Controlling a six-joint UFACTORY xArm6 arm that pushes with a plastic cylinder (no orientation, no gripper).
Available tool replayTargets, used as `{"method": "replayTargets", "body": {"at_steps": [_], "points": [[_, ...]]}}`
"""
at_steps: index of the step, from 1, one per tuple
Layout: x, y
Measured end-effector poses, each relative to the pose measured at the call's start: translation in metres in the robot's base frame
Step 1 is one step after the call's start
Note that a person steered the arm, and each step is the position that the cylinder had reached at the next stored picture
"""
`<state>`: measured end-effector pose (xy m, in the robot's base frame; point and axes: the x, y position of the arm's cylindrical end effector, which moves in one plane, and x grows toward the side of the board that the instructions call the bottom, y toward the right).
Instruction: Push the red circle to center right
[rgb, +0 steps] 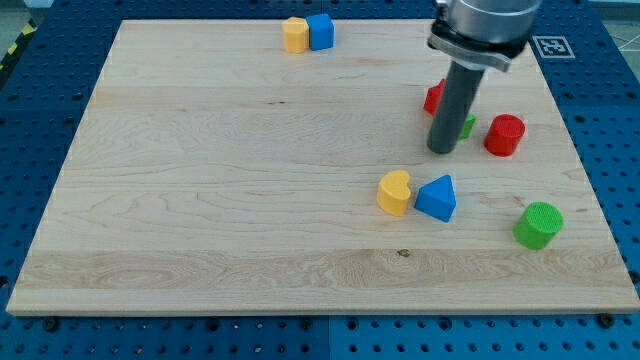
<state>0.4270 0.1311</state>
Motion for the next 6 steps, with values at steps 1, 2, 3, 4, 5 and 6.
{"method": "replayTargets", "body": {"at_steps": [1, 2, 3, 4, 5, 6], "points": [[-0.002, 0.000], [0.012, 0.003], [0.026, 0.032], [0.017, 0.062], [0.001, 0.070], [-0.012, 0.083]]}}
